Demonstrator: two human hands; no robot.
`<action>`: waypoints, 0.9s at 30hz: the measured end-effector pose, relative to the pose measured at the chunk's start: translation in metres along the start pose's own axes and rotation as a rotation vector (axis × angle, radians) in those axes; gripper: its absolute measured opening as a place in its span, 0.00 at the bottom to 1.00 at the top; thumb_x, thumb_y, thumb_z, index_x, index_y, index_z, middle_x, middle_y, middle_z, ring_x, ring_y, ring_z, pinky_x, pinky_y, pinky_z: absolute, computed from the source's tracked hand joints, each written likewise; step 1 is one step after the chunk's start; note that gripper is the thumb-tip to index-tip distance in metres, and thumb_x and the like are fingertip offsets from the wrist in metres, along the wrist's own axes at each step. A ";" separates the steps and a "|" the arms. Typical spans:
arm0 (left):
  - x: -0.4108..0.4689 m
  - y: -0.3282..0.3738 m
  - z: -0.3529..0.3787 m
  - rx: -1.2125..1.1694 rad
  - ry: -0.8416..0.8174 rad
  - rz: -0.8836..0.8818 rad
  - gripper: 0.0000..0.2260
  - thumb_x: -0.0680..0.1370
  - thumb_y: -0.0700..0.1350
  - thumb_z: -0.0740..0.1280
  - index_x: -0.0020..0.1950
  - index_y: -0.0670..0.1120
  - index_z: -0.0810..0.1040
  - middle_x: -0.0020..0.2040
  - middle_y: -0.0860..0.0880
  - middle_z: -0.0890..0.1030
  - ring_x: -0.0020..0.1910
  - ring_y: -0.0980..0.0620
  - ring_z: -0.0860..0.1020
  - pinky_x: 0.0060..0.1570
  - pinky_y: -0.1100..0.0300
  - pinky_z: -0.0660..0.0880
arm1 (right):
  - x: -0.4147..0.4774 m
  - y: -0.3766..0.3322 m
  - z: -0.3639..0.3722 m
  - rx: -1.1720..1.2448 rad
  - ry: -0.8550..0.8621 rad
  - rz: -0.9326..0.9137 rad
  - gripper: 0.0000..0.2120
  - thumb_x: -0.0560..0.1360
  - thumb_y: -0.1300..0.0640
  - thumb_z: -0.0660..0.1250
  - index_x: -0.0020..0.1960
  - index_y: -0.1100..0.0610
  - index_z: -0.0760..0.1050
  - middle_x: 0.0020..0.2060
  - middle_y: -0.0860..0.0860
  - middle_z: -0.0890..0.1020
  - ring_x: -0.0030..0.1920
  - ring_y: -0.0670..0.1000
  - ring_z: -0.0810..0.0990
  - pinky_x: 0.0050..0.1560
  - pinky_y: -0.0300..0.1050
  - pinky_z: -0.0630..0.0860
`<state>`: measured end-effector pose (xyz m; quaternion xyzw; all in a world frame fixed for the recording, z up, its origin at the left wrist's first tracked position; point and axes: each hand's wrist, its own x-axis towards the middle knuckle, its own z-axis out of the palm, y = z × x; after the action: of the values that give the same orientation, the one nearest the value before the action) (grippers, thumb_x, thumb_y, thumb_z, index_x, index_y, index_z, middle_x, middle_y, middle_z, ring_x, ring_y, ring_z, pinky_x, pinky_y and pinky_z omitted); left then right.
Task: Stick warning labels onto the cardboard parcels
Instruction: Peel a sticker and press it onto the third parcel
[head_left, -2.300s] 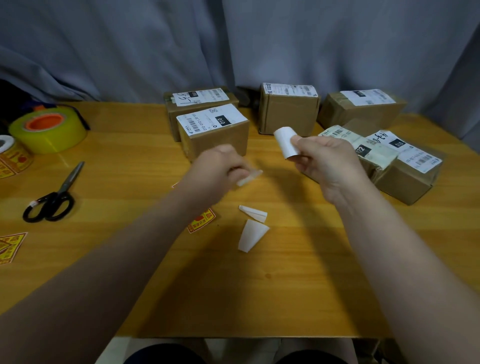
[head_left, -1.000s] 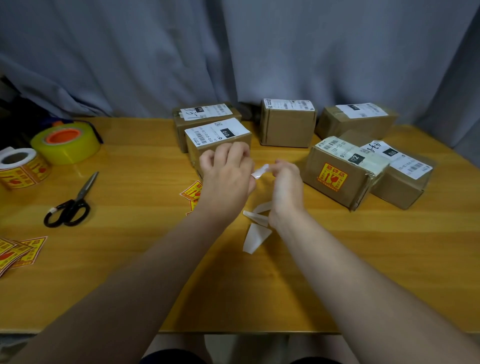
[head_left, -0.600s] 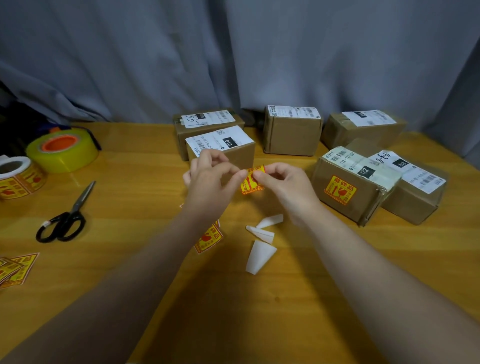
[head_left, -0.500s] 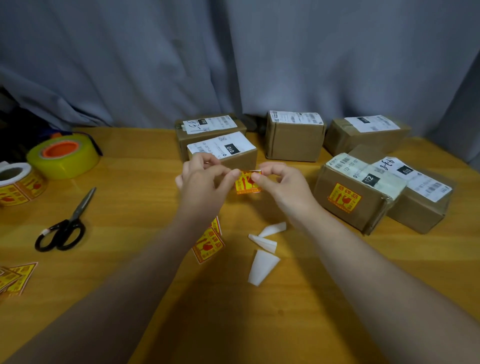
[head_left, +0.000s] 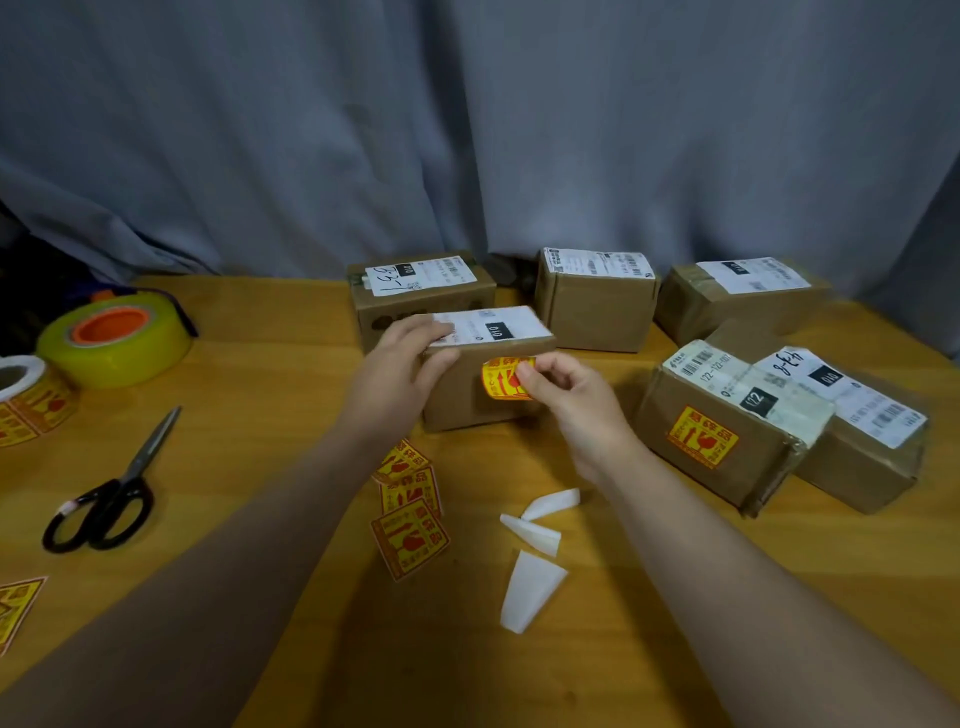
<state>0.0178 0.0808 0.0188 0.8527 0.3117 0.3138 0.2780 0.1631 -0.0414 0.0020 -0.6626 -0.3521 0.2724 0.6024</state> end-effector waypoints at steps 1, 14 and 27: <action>0.001 0.003 0.002 0.013 -0.003 0.028 0.15 0.80 0.51 0.60 0.65 0.51 0.74 0.67 0.51 0.71 0.66 0.51 0.69 0.66 0.55 0.66 | -0.004 0.000 -0.006 -0.022 0.026 -0.002 0.08 0.72 0.48 0.70 0.45 0.51 0.81 0.56 0.58 0.78 0.57 0.53 0.77 0.60 0.50 0.73; 0.005 0.024 0.019 -0.078 -0.036 0.057 0.14 0.81 0.50 0.57 0.61 0.50 0.77 0.59 0.51 0.77 0.57 0.56 0.72 0.49 0.72 0.65 | -0.020 -0.013 -0.006 -0.060 0.237 0.010 0.18 0.60 0.32 0.69 0.35 0.46 0.82 0.41 0.47 0.84 0.58 0.56 0.76 0.61 0.58 0.72; 0.006 0.025 0.013 -0.225 -0.108 0.007 0.14 0.75 0.57 0.66 0.57 0.53 0.78 0.55 0.53 0.78 0.54 0.55 0.76 0.49 0.58 0.77 | -0.002 -0.002 0.013 -0.130 0.392 0.041 0.21 0.55 0.26 0.63 0.37 0.39 0.80 0.49 0.48 0.81 0.61 0.55 0.74 0.60 0.61 0.70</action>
<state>0.0396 0.0651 0.0298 0.8329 0.2562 0.3014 0.3870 0.1516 -0.0346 0.0019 -0.7475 -0.2312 0.1273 0.6096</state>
